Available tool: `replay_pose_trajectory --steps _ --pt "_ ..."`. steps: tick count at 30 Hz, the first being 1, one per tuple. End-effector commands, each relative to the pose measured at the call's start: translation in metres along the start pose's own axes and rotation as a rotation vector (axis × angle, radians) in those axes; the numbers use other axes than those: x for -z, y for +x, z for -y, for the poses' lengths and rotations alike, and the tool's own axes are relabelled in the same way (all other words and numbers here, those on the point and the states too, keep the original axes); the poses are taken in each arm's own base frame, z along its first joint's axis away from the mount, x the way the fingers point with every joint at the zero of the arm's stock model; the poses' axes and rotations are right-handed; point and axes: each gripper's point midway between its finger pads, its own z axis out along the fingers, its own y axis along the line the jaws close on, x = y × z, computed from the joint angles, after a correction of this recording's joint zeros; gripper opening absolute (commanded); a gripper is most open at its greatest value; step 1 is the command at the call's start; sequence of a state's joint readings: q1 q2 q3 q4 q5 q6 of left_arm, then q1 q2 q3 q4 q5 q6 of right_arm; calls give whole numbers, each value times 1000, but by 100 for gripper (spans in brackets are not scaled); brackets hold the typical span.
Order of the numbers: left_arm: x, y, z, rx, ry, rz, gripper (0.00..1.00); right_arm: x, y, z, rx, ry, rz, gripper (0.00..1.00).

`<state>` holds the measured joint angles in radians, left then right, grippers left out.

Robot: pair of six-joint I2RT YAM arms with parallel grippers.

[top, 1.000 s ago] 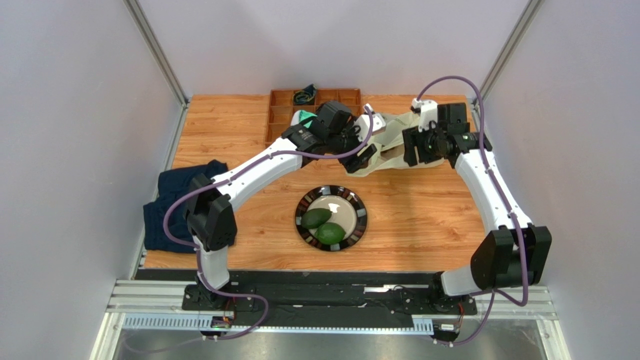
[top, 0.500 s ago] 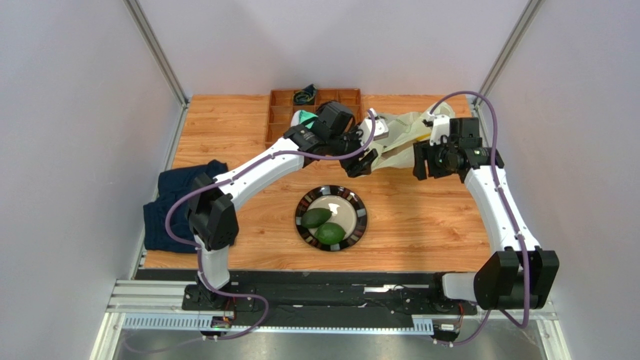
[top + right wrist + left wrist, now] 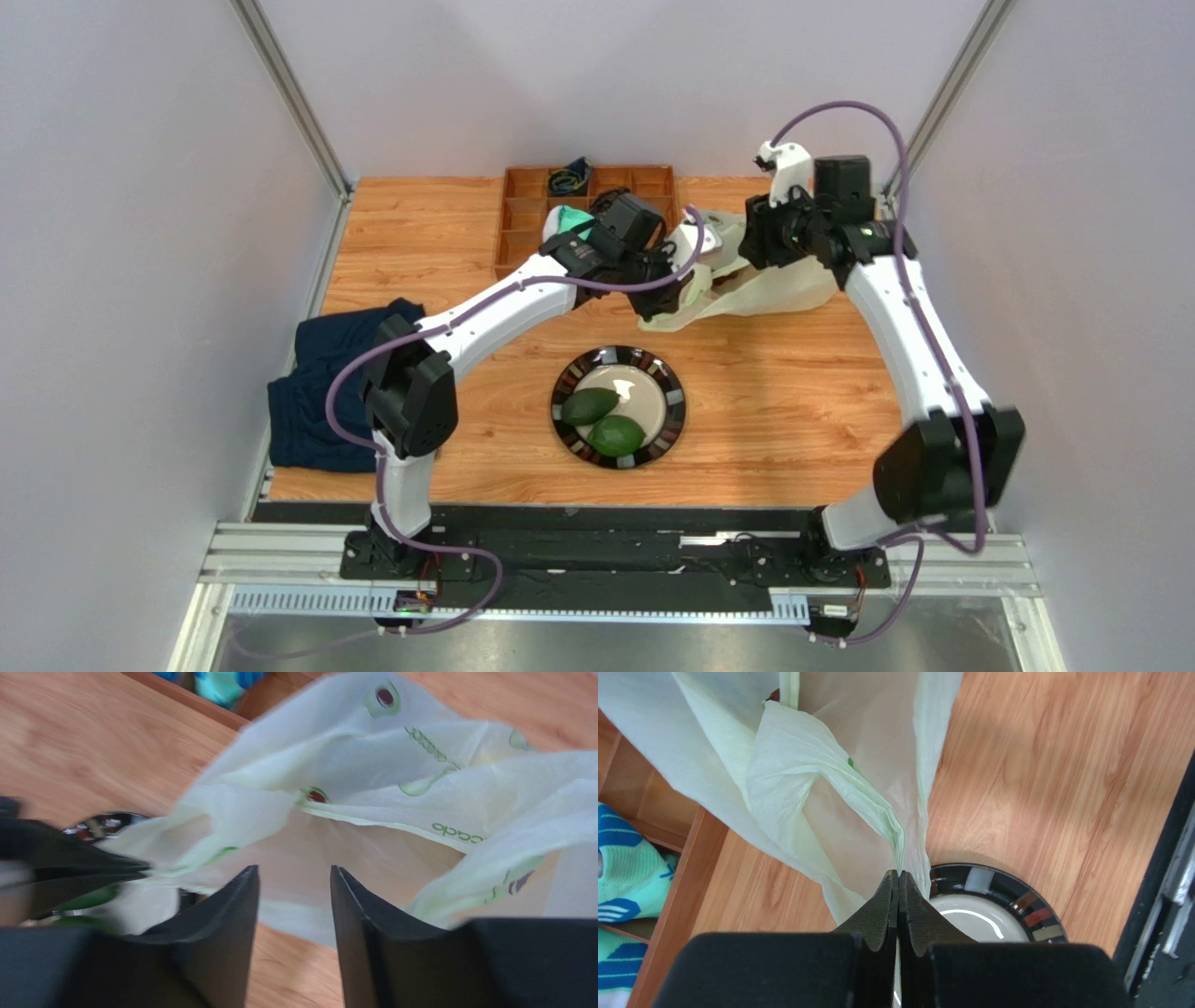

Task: Take the fake fruits out of the plastic bag
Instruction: Adjust the plastic bag at the center of the board.

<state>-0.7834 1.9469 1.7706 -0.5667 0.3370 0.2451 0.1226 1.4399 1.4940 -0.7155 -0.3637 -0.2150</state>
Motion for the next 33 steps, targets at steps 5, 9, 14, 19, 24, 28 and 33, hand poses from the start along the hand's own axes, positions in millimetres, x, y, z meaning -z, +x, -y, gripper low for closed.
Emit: replay_pose_trajectory --steps 5,9,14,19,24,28,33 --pt "88 -73 -20 224 14 275 0 -16 143 37 -74 144 -427 34" --pt "118 -85 8 202 198 382 0 19 186 12 -84 115 -486 34" --pt "127 -79 25 154 260 391 0 16 191 13 -91 131 -482 35" --pt "130 -91 24 122 272 410 0 -19 128 45 -82 194 -343 39" --pt "132 -106 19 115 268 444 0 -60 105 73 -74 227 -339 41" --pt "130 -107 21 114 276 444 0 -85 91 101 -52 295 -336 47" --pt "125 -104 23 102 286 434 0 -106 96 135 -27 424 -351 70"
